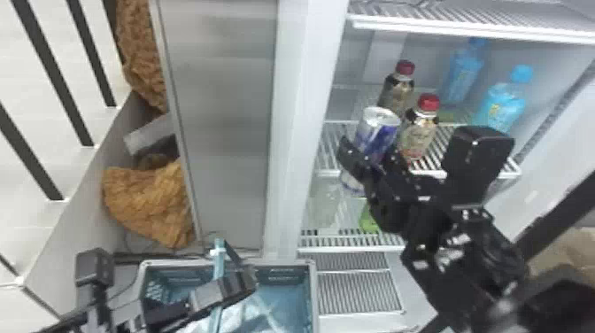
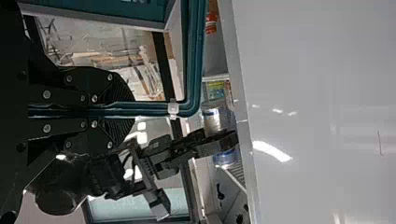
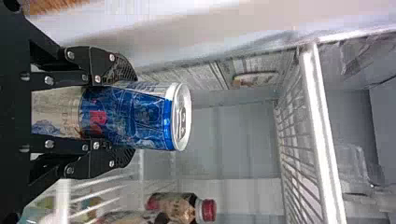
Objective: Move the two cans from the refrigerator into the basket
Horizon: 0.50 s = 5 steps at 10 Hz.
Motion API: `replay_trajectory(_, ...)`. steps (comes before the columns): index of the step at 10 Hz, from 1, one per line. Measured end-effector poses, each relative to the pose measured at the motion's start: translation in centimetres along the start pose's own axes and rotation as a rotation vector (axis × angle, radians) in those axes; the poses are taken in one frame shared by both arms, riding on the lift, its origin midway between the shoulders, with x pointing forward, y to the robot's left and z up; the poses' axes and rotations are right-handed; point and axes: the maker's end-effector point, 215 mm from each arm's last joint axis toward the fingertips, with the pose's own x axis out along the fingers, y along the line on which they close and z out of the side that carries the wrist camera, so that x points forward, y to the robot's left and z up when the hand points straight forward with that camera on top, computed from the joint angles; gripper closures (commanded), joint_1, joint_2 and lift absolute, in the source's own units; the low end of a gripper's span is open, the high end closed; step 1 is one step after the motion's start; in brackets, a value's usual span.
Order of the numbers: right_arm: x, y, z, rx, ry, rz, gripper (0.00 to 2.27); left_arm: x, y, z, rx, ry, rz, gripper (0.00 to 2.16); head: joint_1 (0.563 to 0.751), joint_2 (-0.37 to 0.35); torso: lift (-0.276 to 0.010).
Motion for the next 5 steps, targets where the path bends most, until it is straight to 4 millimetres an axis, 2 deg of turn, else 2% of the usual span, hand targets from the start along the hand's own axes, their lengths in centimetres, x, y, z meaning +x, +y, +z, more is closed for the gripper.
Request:
replay_trajectory(3,-3.9,4.0,-2.2,0.046,0.085,0.099,1.20,0.1,0.0,-0.1,-0.001,0.001,-0.002,1.19,0.695,-0.104,-0.031)
replay_trajectory(5,-5.9,6.9,-5.1,0.076,0.177,0.174,1.20,0.1,-0.1,0.0,0.000,0.000,-0.003,1.19,0.695,-0.061,-0.031)
